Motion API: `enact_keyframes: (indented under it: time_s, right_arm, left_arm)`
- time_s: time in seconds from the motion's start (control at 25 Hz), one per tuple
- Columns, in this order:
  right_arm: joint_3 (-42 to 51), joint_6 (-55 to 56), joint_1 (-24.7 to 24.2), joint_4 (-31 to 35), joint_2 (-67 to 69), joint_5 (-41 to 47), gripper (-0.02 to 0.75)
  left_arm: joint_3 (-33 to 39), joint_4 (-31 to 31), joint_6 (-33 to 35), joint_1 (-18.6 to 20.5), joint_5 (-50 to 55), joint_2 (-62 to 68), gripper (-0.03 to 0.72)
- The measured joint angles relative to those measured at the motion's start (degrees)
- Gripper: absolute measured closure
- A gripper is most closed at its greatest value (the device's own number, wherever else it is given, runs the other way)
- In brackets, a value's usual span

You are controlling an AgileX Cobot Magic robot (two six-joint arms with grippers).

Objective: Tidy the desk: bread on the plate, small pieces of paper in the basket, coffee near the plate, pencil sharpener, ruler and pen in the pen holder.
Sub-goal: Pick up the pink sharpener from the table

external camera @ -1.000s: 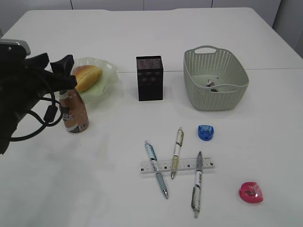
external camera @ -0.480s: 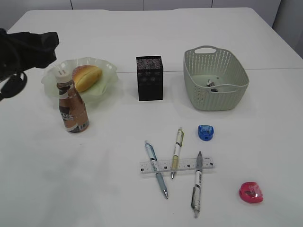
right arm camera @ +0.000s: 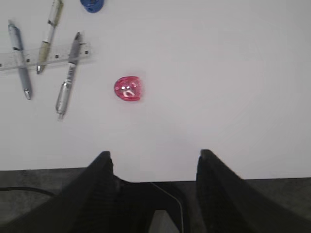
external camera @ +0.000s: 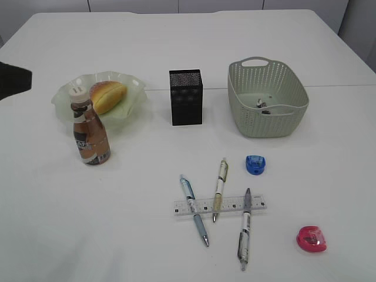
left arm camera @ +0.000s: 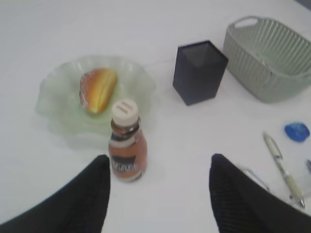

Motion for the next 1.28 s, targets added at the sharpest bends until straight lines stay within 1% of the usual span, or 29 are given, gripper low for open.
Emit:
enact_keyframes:
  time_s: [0.12, 0.2, 0.36, 0.48, 0.6, 0.84, 1.0, 1.28]
  right_arm:
    - [0.0, 0.0, 0.0, 4.21, 0.0, 0.13, 0.302]
    - [0.0, 0.0, 0.0, 6.45, 0.0, 0.13, 0.302]
    - [0.0, 0.0, 0.0, 7.51, 0.0, 0.13, 0.302]
    - [0.0, 0.66, 0.0, 7.63, 1.11, 0.13, 0.302]
    - [0.0, 1.31, 0.0, 8.0, 4.13, 0.13, 0.302]
    - [0.0, 1.98, 0.0, 8.5, 13.61, 0.02, 0.302]
    - [0.0, 2.45, 0.0, 10.93, 20.37, -0.47, 0.302]
    - [0.0, 2.45, 0.0, 11.04, 27.32, -7.87, 0.302]
  left_arm:
    - [-5.36, 3.51, -2.62, 0.28, 15.81, -1.47, 0.223]
    - [-8.49, 6.64, -5.94, 1.19, 26.18, -1.56, 0.223]
    - [-12.36, 11.91, -10.79, 2.52, 42.47, -1.69, 0.223]
    - [-13.04, 13.1, -12.13, 2.76, 52.22, -1.8, 0.223]
    - [-13.04, 13.13, -12.49, 2.88, 55.45, -1.8, 0.223]
    - [-13.04, 12.65, -12.7, 2.88, 56.16, -1.8, 0.223]
    - [-13.04, 12.43, -12.7, 2.88, 56.27, -1.8, 0.228]
    - [-13.04, 10.0, -12.7, 2.88, 56.27, -1.8, 0.236]
